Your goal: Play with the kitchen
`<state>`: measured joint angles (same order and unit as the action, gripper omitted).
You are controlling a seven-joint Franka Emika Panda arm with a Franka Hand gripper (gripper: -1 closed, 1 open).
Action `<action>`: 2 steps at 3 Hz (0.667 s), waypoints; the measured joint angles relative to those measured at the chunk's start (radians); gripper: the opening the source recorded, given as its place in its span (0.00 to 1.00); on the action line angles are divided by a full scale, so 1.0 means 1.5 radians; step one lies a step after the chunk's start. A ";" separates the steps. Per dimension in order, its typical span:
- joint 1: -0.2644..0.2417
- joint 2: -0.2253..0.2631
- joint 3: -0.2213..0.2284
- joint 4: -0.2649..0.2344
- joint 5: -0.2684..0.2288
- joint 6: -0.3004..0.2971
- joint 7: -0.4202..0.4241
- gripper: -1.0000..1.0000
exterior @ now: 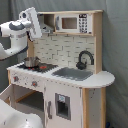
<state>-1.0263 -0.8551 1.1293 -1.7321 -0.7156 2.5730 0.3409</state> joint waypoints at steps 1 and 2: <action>0.056 -0.001 0.008 0.010 -0.001 0.016 -0.031 1.00; 0.114 -0.004 0.005 0.011 -0.002 0.007 -0.065 1.00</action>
<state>-0.8550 -0.8608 1.1365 -1.7161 -0.7185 2.5829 0.2438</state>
